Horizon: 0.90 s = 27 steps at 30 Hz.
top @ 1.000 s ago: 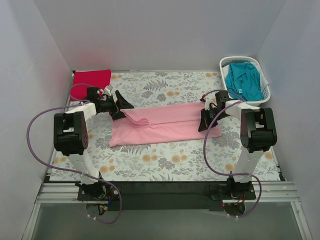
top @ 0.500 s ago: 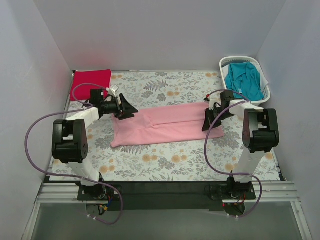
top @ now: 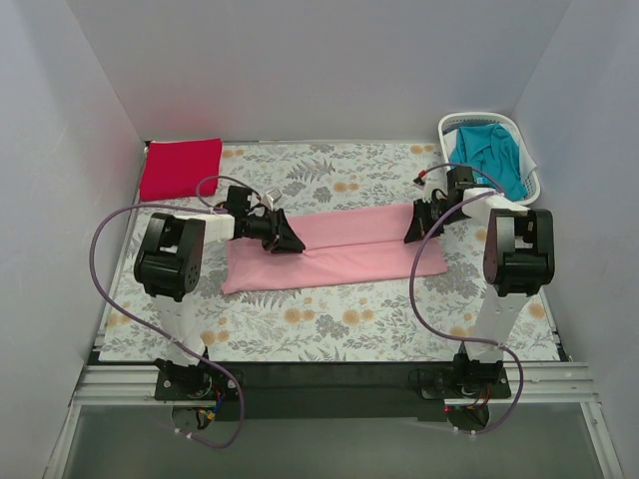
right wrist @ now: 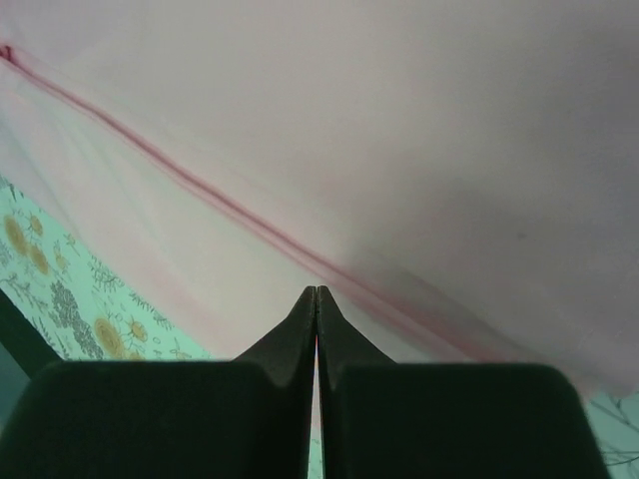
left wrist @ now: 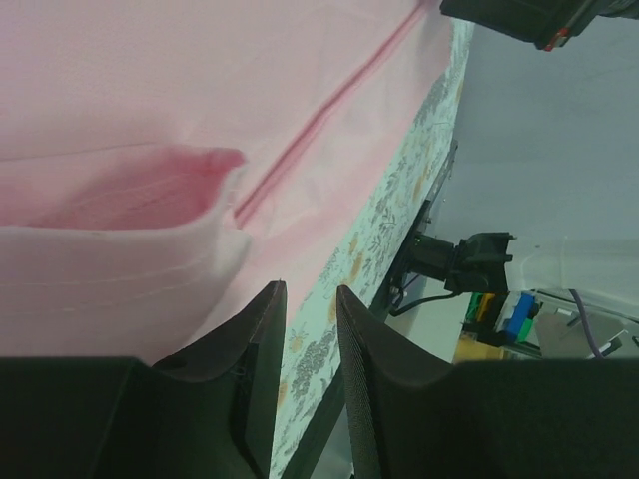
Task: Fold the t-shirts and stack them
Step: Fold the tshirt
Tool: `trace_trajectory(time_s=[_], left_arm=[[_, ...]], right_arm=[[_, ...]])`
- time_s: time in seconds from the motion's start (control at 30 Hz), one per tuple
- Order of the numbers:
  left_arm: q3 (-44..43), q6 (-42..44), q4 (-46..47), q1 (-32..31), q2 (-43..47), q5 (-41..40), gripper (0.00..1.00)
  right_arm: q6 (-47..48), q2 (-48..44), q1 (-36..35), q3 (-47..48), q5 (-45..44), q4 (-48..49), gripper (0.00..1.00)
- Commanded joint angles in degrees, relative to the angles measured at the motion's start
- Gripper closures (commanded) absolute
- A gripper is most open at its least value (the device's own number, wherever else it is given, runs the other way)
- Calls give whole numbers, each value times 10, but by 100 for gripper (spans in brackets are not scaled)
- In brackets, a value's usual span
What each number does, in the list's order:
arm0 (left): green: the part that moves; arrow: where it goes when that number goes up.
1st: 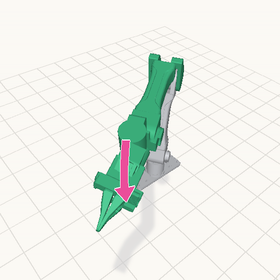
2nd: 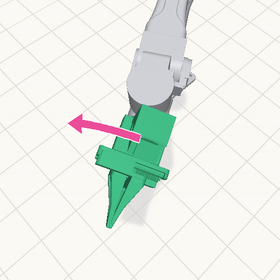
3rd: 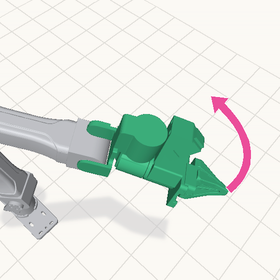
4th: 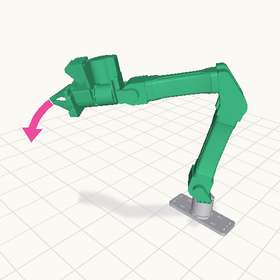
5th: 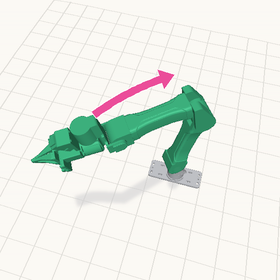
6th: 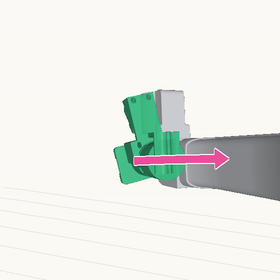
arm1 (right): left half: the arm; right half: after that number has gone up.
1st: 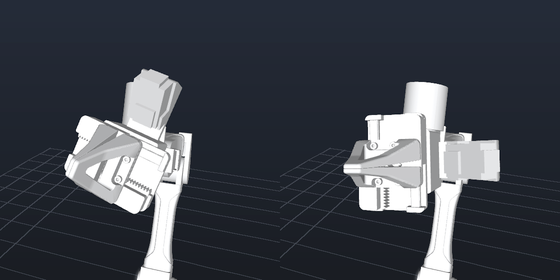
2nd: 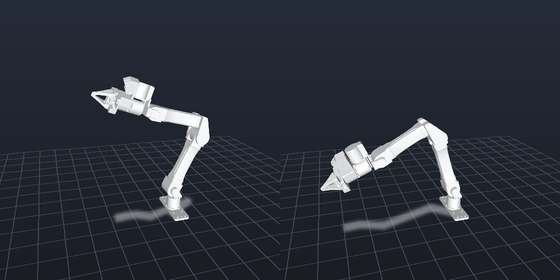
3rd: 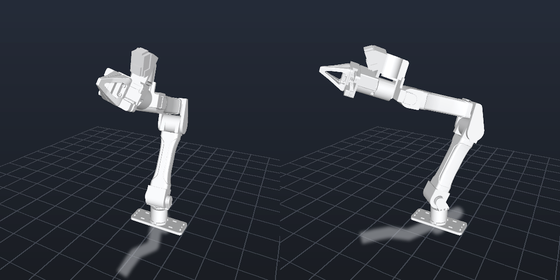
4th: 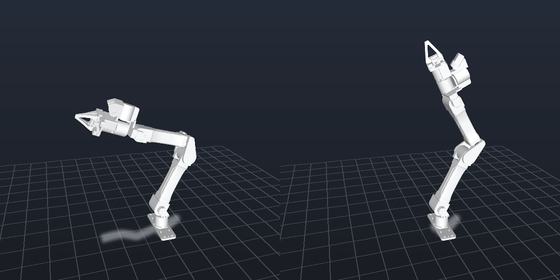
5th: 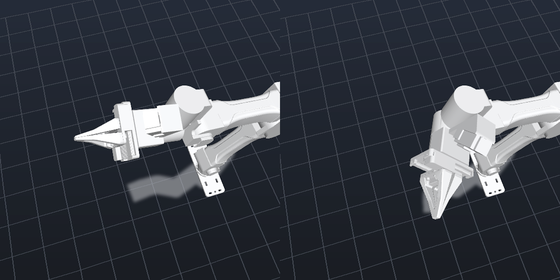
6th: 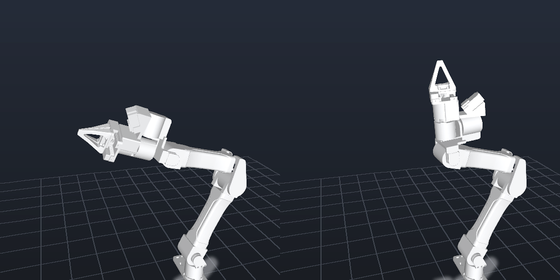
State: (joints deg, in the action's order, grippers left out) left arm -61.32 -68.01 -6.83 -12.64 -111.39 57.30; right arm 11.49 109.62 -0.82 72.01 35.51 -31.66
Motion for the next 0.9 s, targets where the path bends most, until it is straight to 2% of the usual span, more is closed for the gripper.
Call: trace_trajectory(time_s=[0.0, 0.2, 0.37, 0.47, 0.53, 0.67, 0.7, 0.77, 0.83, 0.87], left_arm=[[-14, 2, 0, 6, -10, -15, 74], [-14, 18, -12, 11, -14, -33, 74], [-34, 51, -55, 36, -36, -59, 75], [-82, 117, -128, 45, -70, -99, 77], [-148, 156, -162, 46, -96, -118, 78], [-301, 274, -297, 46, -123, -190, 81], [-350, 290, -316, 46, -121, -195, 81], [-365, 313, -344, 46, -83, -190, 79], [-361, 322, -350, 46, -31, -204, 73], [-352, 322, -356, 46, -15, -211, 67]], right_arm=[[-20, 45, 25, 35, 10, 24, 99], [-30, 75, 40, 52, 7, 29, 99], [-24, 59, 40, 7, 10, 27, 99], [-17, 27, 35, -58, 27, 26, 99], [-2, -10, 25, -99, 41, 14, 99], [43, -107, -9, -196, 90, -18, 99], [52, -148, -9, -196, 94, -23, 99], [58, -179, -9, -174, 96, -38, 99], [57, -205, -8, -111, 92, -56, 99], [53, -207, -9, -93, 89, -54, 99]])
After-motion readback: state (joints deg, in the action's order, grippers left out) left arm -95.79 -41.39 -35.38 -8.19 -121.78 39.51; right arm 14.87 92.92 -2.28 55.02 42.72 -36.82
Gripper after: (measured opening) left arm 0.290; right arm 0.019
